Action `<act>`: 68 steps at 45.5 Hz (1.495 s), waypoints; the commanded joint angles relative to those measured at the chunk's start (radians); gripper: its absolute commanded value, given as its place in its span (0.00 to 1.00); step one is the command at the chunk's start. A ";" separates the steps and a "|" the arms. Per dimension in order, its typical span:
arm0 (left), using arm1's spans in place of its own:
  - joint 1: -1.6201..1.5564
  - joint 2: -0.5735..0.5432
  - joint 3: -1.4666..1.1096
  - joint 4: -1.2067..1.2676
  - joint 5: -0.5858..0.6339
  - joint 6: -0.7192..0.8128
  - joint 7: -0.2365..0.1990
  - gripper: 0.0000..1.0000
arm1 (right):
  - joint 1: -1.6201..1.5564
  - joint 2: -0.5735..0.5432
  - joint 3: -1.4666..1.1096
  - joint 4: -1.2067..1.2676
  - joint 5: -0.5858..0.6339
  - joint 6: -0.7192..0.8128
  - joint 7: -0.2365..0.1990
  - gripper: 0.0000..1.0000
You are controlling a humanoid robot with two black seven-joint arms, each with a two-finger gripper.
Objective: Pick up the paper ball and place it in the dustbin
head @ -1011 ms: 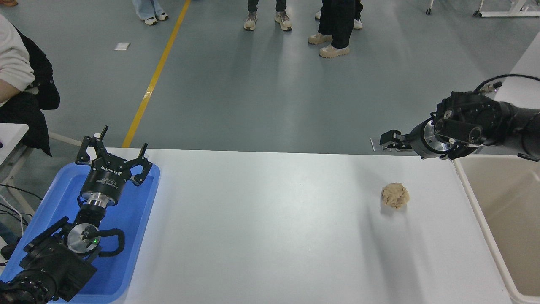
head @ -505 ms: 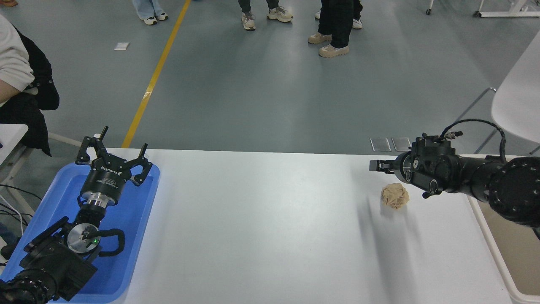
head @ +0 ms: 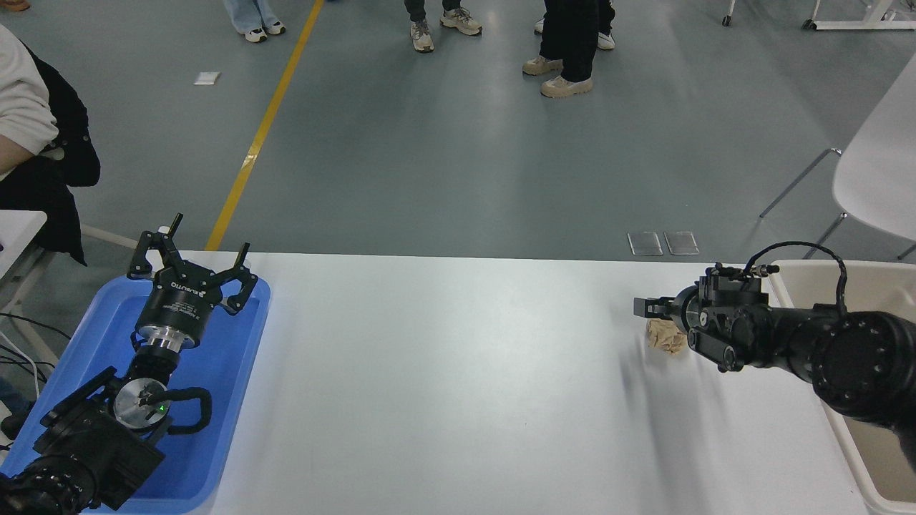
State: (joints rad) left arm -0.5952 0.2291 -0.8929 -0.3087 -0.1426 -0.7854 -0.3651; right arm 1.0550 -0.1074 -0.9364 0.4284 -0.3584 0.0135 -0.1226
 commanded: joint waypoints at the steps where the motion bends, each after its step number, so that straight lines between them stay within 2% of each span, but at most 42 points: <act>1: 0.000 -0.001 0.000 0.000 0.000 0.000 0.000 1.00 | -0.033 0.008 -0.001 -0.007 -0.031 -0.058 0.001 0.99; 6: 0.000 -0.001 0.000 -0.001 0.000 0.000 0.000 1.00 | -0.040 0.012 0.001 -0.005 -0.074 -0.090 0.003 0.98; 21: 0.000 0.001 0.000 0.000 0.000 0.000 0.000 1.00 | -0.047 0.018 0.002 -0.004 -0.076 -0.096 0.003 0.96; 25: 0.000 -0.001 0.000 0.000 0.000 0.000 0.000 1.00 | -0.049 0.023 -0.002 -0.002 -0.079 -0.095 0.003 0.78; 29: 0.000 0.001 0.000 0.000 0.000 0.000 0.000 1.00 | -0.050 0.029 -0.007 0.004 -0.079 -0.092 0.003 0.43; 31: 0.000 -0.001 0.000 0.000 0.000 0.000 0.000 1.00 | -0.052 0.031 -0.005 0.006 -0.079 -0.089 0.003 0.29; 33: 0.000 0.001 0.000 0.000 0.000 0.000 0.000 1.00 | -0.053 0.034 -0.005 0.006 -0.079 -0.089 0.003 0.24; 39: 0.000 -0.001 0.000 0.000 0.000 0.000 0.000 1.00 | -0.053 0.035 -0.005 0.007 -0.077 -0.087 0.003 0.22; 41: 0.000 -0.001 0.000 0.000 0.000 0.000 0.000 1.00 | -0.053 0.035 -0.005 0.007 -0.077 -0.087 0.001 0.11; 43: 0.000 0.001 0.000 0.000 0.000 0.000 0.000 1.00 | -0.050 0.034 -0.005 0.009 -0.077 -0.087 0.003 0.05; 47: 0.000 -0.001 0.000 0.000 0.000 0.000 0.000 1.00 | -0.040 0.034 -0.002 0.015 -0.077 -0.086 0.001 0.00; 54: -0.002 0.001 0.000 -0.001 0.000 0.000 0.000 1.00 | 0.029 0.018 -0.009 0.073 -0.076 -0.072 -0.002 0.00; 63: -0.002 -0.001 0.000 -0.001 0.000 0.000 0.002 1.00 | 0.252 -0.141 -0.010 0.325 -0.060 -0.011 -0.018 0.00; 68: -0.002 -0.001 0.000 -0.001 0.000 0.000 0.002 1.00 | 0.404 -0.225 -0.012 0.440 -0.060 0.117 -0.048 0.00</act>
State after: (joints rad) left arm -0.5963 0.2288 -0.8929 -0.3096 -0.1429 -0.7854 -0.3641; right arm 1.2057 -0.1844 -0.9450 0.6442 -0.4254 -0.0152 -0.1366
